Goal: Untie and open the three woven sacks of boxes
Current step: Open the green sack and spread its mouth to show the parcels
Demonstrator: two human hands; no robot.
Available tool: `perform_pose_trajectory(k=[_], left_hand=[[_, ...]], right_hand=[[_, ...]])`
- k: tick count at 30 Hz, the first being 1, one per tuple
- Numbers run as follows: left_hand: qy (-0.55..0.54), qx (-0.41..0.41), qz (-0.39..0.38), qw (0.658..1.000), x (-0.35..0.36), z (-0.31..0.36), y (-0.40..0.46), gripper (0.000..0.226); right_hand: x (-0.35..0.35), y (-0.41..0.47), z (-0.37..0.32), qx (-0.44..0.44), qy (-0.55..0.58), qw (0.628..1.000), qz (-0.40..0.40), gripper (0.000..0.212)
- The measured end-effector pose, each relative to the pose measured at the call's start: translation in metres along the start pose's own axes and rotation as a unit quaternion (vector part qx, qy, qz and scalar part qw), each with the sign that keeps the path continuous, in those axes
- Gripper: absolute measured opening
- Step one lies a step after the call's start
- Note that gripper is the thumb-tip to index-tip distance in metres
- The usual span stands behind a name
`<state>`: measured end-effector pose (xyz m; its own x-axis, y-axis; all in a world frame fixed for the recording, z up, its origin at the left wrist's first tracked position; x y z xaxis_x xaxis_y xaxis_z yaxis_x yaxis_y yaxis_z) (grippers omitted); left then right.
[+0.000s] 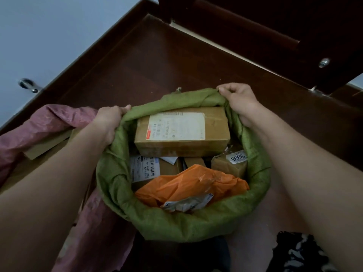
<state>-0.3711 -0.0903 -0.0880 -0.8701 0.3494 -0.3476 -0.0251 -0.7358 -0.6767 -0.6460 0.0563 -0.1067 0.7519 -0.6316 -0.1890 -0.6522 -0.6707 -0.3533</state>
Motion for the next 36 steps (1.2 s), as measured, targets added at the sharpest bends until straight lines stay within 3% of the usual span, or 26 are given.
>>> perform_pose_trajectory(k=[2, 5, 6, 8, 10, 13, 16, 20, 22, 24, 26, 28, 31, 34, 36], left_hand=[[0.004, -0.075, -0.066, 0.995, 0.002, -0.003, -0.002, 0.021], [0.077, -0.087, -0.076, 0.990, 0.004, -0.007, 0.001, 0.031], [0.100, -0.058, -0.041, 0.992, 0.002, -0.007, 0.003, 0.037], [0.165, 0.084, 0.070, 0.980, -0.003, 0.000, 0.001, 0.043], [0.263, 0.231, 0.130, 0.928, -0.006, 0.004, -0.013, 0.043], [0.348, 0.335, 0.141, 0.864, -0.011, -0.013, -0.042, 0.036], [0.423, 0.308, 0.194, 0.829, -0.017, -0.047, -0.079, 0.042], [0.422, 0.254, 0.215, 0.843, -0.017, -0.092, -0.135, 0.062], [0.393, 0.243, 0.214, 0.861, -0.016, -0.108, -0.152, 0.073], [0.312, 0.220, 0.203, 0.902, -0.014, -0.119, -0.163, 0.074], [0.171, 0.158, 0.195, 0.953, -0.014, -0.134, -0.159, 0.057], [-0.050, 0.055, 0.192, 0.978, -0.017, -0.148, -0.152, 0.035], [-0.264, -0.067, 0.137, 0.952, -0.018, -0.167, -0.146, 0.024], [-0.331, -0.124, 0.090, 0.931, -0.018, -0.179, -0.135, 0.035], [-0.294, -0.134, 0.047, 0.945, -0.019, -0.181, -0.128, 0.038]], right_hand=[[0.000, 0.005, 0.007, 0.047, 0.034, 0.998, 0.009, 0.015], [-0.012, 0.010, 0.020, 0.079, -0.004, 0.996, 0.049, 0.016], [-0.019, 0.009, 0.023, 0.070, -0.045, 0.994, 0.076, 0.024], [-0.032, 0.003, 0.024, 0.018, -0.157, 0.980, 0.118, 0.032], [-0.040, -0.006, 0.026, -0.033, -0.229, 0.964, 0.130, 0.023], [-0.047, -0.022, 0.033, -0.053, -0.265, 0.955, 0.123, 0.014], [-0.053, -0.050, 0.042, -0.039, -0.308, 0.940, 0.140, 0.030], [-0.052, -0.105, 0.054, 0.030, -0.354, 0.921, 0.162, 0.046], [-0.050, -0.133, 0.056, 0.083, -0.365, 0.909, 0.186, 0.054], [-0.049, -0.157, 0.057, 0.128, -0.357, 0.899, 0.219, 0.056], [-0.049, -0.170, 0.055, 0.147, -0.316, 0.904, 0.246, 0.044], [-0.052, -0.173, 0.053, 0.173, -0.239, 0.917, 0.268, 0.030], [-0.057, -0.169, 0.065, 0.244, -0.040, 0.923, 0.295, 0.027], [-0.042, -0.163, 0.091, 0.342, 0.183, 0.886, 0.256, 0.011], [-0.033, -0.163, 0.099, 0.360, 0.221, 0.885, 0.197, 0.010]])
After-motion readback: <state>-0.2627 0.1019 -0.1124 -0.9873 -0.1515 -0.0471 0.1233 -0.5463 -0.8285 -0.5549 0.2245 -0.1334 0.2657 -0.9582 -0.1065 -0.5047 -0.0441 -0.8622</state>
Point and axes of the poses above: each hand's wrist, its own y-axis towards the middle knuckle, its own x-axis out of the palm, z = x × y, the point moved 4 cm from there along y, towards the middle knuckle, and after that the axes turned 1 degree about -x, right-handed, at the moved point
